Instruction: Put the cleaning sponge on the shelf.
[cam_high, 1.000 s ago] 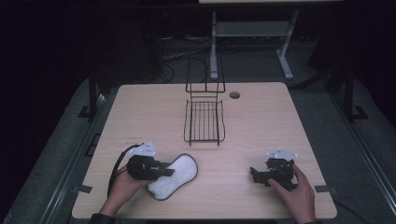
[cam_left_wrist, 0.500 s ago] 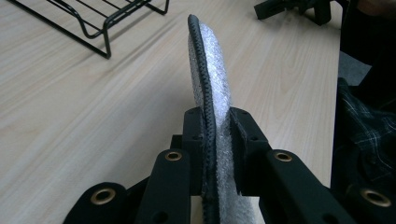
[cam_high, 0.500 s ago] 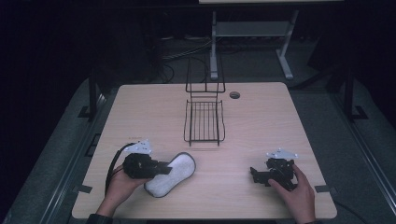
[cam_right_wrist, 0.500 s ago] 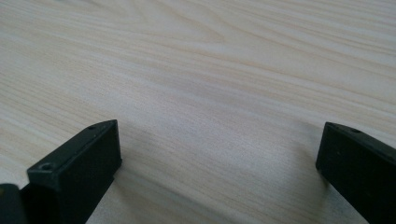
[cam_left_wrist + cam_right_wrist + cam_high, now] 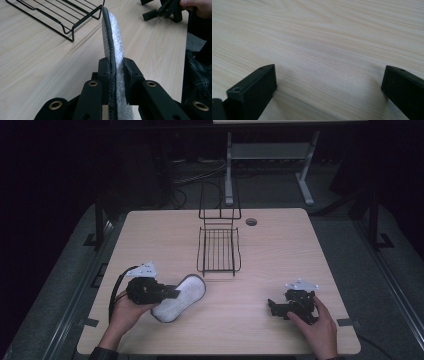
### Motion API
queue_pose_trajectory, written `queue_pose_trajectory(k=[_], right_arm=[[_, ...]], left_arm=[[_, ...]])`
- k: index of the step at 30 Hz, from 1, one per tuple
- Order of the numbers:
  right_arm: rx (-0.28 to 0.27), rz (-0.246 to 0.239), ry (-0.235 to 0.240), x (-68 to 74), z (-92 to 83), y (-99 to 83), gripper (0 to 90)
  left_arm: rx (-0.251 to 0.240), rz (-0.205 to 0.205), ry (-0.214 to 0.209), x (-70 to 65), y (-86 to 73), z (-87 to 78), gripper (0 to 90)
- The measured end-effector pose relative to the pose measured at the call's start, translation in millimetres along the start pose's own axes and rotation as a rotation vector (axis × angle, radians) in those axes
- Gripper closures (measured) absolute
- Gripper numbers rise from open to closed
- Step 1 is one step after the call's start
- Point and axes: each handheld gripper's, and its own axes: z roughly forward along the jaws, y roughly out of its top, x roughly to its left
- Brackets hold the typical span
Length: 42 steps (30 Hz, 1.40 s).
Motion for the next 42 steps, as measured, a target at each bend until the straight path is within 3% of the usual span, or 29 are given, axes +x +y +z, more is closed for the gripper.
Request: queue_pose_trajectory(k=[14, 42], right_arm=[[-0.001, -0.001, 0.0, -0.1, 0.0, 0.0, 0.0], [0.001, 0.002, 0.0, 0.2, 0.0, 0.0, 0.0]], left_arm=[[-0.036, 0.006, 0.025, 11.4, 23.1, -2.4, 77.0], [-0.074, 0.002, 0.027, 36.8, 69.8, 18.7, 77.0]])
